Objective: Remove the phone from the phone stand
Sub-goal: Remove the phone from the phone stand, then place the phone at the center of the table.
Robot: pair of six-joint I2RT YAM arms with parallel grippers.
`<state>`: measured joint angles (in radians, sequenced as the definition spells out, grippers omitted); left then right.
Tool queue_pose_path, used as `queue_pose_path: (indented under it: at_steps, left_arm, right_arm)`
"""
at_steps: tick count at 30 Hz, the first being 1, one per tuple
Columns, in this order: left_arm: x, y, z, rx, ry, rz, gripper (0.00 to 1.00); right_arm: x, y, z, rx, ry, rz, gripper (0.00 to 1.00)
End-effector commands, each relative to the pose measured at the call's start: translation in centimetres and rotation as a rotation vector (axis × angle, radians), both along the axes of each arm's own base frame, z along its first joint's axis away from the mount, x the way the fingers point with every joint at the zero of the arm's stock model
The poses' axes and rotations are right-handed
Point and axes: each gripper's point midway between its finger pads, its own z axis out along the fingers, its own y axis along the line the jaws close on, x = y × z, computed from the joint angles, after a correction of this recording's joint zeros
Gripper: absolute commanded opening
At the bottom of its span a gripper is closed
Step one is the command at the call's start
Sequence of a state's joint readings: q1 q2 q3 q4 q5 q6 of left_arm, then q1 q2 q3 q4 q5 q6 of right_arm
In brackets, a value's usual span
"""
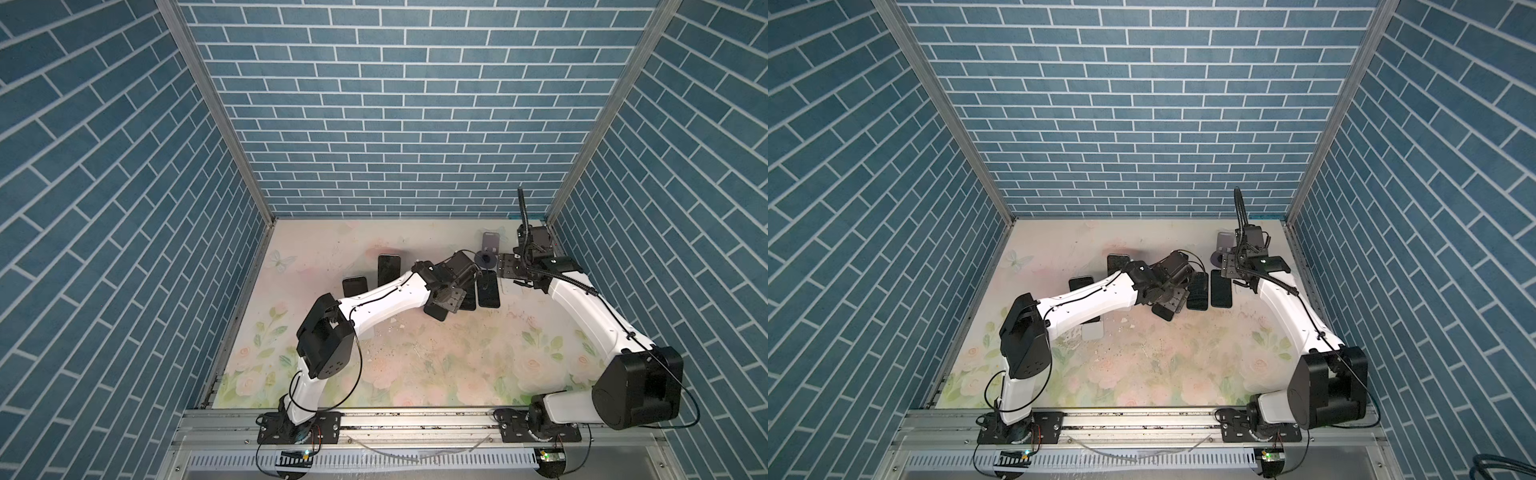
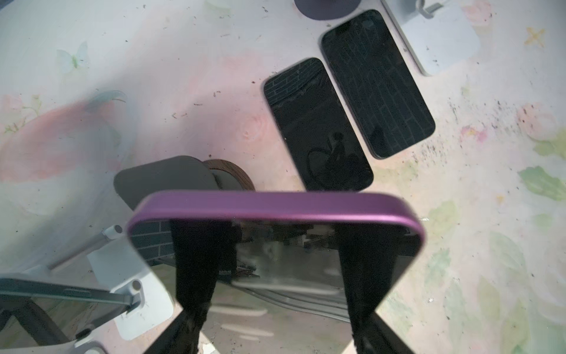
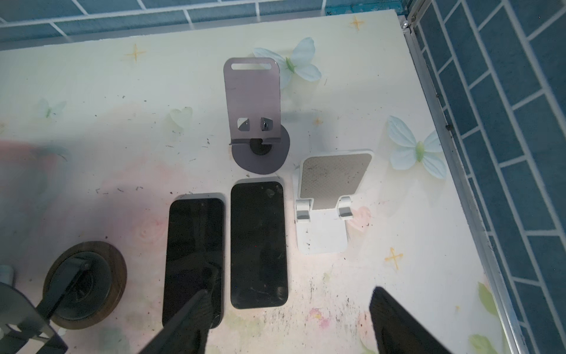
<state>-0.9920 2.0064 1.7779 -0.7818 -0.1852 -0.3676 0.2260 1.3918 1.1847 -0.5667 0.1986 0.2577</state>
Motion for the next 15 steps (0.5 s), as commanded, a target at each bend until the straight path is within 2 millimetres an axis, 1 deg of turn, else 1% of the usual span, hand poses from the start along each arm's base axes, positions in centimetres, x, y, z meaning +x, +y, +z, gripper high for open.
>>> queue_pose_path:
  at_steps: [1, 6, 11, 15]
  left_arm:
    - [-1.6, 0.3, 0.0, 0.037, 0.017, -0.037, 0.52]
    - [-3.6, 0.7, -1.8, 0.063, 0.096, -0.043, 0.52]
    - [-5.1, 0.9, -2.4, 0.079, 0.130, -0.043, 0.52]
    - [-6.1, 1.4, -3.4, 0.099, 0.171, -0.047, 0.52]
  right_arm:
    - [-0.1, 0.3, 2.3, 0.021, -0.026, 0.007, 0.83]
    - [-0.2, 0.1, 2.6, 0.013, -0.025, 0.005, 0.83]
    - [-0.3, 0.1, 2.6, 0.012, -0.024, 0.004, 0.83]
    - [-0.5, 0.1, 2.4, 0.013, -0.021, 0.004, 0.83]
